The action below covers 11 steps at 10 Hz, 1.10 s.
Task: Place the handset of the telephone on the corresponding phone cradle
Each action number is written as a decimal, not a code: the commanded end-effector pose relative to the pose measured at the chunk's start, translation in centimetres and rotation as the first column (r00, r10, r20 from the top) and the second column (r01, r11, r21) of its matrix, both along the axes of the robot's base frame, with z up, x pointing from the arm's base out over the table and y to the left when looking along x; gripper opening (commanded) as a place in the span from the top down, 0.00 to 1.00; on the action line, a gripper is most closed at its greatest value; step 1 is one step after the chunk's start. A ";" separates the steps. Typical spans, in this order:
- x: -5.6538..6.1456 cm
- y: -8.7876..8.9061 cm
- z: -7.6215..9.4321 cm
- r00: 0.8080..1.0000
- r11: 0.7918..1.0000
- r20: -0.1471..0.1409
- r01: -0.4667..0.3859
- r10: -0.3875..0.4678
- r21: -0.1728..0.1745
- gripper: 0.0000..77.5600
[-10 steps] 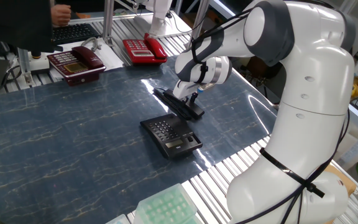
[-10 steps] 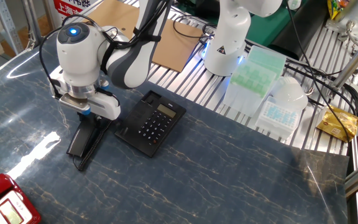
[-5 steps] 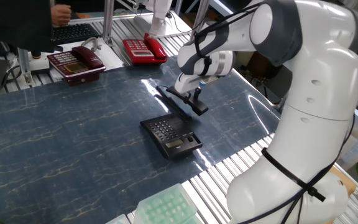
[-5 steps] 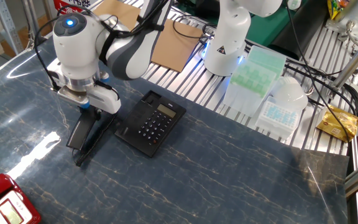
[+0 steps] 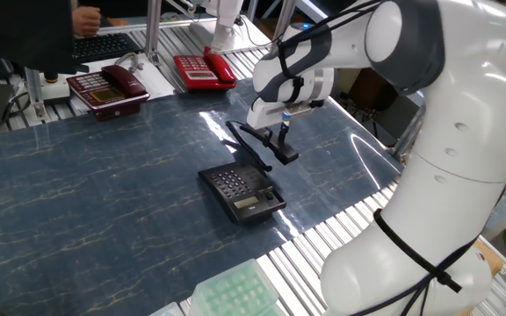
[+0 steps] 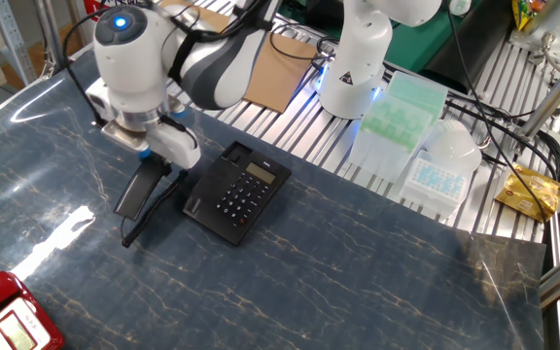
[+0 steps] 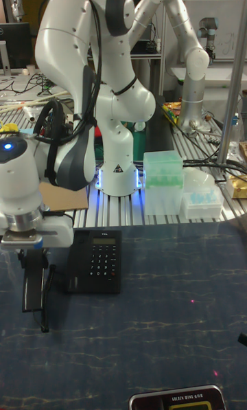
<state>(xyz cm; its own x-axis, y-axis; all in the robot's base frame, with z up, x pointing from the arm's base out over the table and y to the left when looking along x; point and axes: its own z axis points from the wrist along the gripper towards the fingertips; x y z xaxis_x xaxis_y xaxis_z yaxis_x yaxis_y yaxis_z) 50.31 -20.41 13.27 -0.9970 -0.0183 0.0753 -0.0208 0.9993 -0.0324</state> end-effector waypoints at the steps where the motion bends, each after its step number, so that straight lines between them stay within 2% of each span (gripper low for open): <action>1: -0.5 0.2 0.8 0.999 1.000 -0.031 0.028 -0.028 0.001 0.98; 2: -0.5 0.2 0.8 0.998 0.999 -0.046 0.043 -0.043 0.003 0.98; 5: -0.5 0.2 0.8 0.998 0.998 -0.030 0.055 -0.054 0.007 0.98; 7: -0.6 0.1 1.0 0.996 0.997 -0.040 0.075 -0.075 0.007 0.98; 9: -0.6 0.1 1.0 0.994 0.995 -0.033 0.100 -0.101 -0.002 0.98; 11: -0.6 0.1 1.0 0.996 0.996 0.033 0.084 -0.084 -0.005 0.98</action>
